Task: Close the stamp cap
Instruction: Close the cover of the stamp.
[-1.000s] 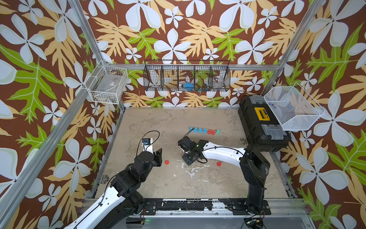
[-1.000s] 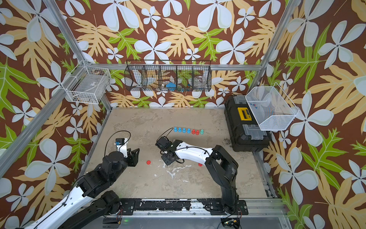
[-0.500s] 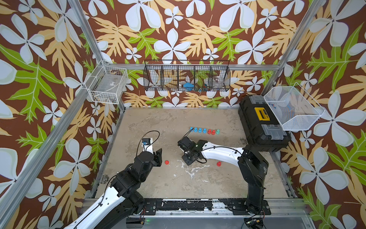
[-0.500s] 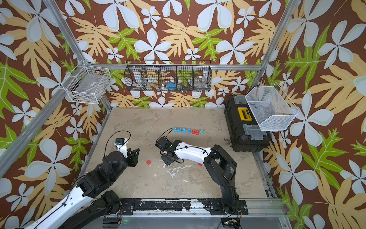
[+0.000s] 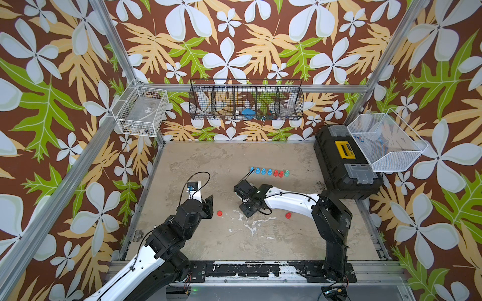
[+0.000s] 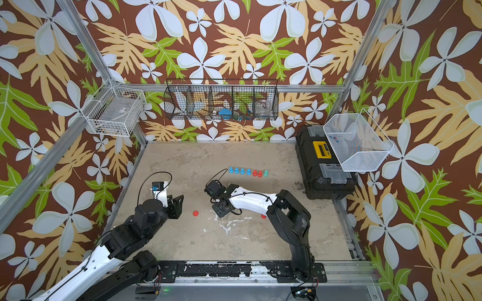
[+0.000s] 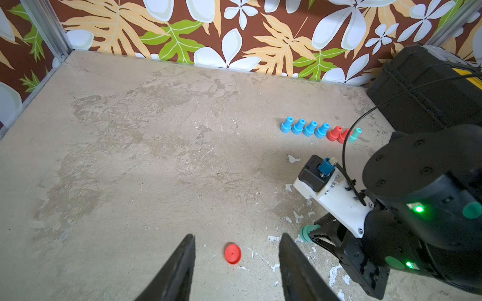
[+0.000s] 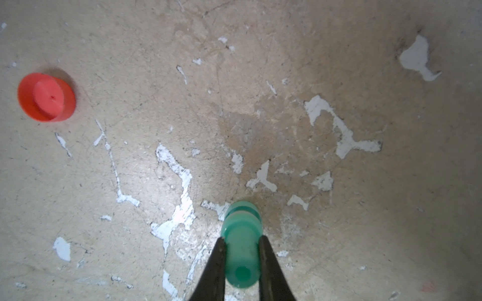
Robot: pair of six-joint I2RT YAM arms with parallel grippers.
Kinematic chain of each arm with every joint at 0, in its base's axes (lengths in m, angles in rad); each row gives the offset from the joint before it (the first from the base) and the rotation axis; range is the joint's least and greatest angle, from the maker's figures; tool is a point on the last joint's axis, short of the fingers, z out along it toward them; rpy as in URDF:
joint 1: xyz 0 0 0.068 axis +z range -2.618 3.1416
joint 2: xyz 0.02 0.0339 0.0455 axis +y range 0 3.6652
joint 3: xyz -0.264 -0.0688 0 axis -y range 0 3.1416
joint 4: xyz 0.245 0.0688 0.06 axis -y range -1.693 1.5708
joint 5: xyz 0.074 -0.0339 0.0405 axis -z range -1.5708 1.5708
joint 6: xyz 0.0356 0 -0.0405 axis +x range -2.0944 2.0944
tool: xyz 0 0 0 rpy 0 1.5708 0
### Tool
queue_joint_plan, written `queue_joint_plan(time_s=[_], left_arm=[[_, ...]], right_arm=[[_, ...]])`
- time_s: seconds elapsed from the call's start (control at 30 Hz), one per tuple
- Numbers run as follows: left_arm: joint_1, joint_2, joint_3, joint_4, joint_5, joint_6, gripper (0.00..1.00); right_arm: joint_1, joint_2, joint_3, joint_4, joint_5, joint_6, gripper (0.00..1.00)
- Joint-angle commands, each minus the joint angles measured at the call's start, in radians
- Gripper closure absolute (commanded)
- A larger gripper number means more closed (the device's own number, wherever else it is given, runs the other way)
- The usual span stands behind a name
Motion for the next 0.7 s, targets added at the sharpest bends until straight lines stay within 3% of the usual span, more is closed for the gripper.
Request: queue_joint_plan(time_s=[0.0, 0.67], left_arm=[[0.002, 0.0, -0.003, 0.001, -0.003, -0.004, 0.46], [0.001, -0.001, -0.003, -0.001, -0.006, -0.005, 0.46]], right_arm=[[0.0, 0.005, 0.004, 0.01, 0.012, 0.003, 0.87], [-0.005, 0.023, -0.015, 0.016, 0.016, -0.005, 0.87]])
